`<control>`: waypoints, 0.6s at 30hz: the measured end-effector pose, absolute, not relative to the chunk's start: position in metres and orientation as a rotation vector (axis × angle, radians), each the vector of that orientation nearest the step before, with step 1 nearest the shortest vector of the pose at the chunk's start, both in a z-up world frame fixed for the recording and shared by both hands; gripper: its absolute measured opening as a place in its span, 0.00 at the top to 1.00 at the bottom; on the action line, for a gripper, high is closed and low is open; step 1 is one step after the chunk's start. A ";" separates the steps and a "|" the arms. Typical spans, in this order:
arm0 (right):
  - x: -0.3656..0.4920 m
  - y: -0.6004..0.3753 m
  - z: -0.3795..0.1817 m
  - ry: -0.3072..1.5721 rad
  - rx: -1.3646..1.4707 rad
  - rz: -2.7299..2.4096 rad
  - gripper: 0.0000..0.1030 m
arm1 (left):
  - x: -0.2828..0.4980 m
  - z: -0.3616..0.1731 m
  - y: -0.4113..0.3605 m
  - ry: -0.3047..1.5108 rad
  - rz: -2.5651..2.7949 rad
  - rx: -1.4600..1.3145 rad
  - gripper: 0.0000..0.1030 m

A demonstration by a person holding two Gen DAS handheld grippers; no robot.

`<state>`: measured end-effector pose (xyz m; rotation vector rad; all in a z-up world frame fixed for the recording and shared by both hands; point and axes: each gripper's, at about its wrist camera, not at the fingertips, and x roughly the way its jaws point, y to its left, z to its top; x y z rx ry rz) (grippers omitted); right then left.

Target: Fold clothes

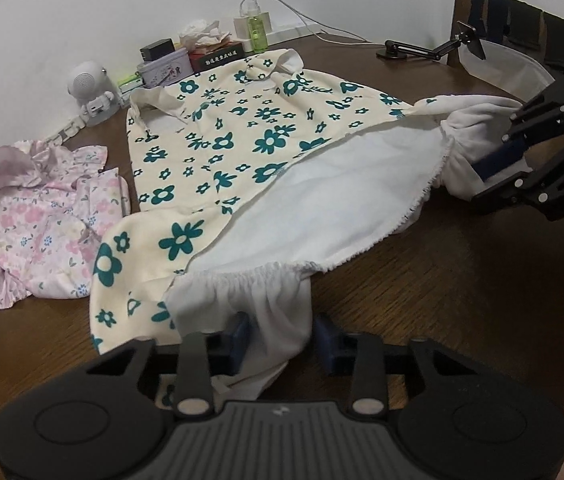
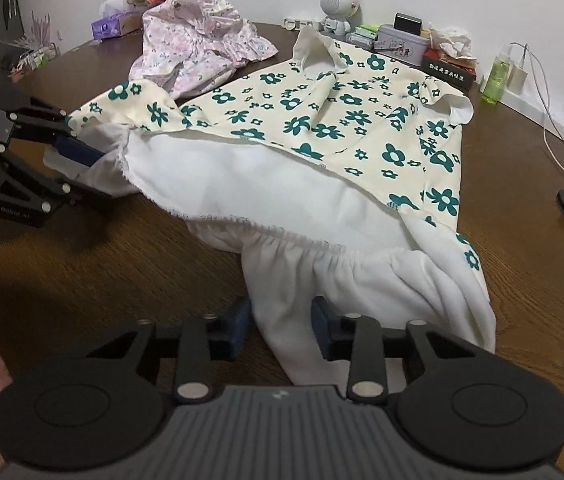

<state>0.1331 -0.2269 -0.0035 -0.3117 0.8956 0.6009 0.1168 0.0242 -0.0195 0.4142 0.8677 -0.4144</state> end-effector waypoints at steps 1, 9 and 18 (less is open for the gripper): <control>0.134 -0.227 -0.003 0.898 -0.311 0.600 0.85 | 0.118 -0.020 0.025 0.868 -0.411 0.412 0.91; 0.151 -0.260 0.053 0.926 -0.166 0.710 0.96 | 0.115 0.031 0.043 0.855 -0.543 0.443 0.96; 0.251 -0.265 0.037 0.913 -0.225 0.468 0.74 | 0.214 0.032 0.040 0.843 -0.296 0.446 0.51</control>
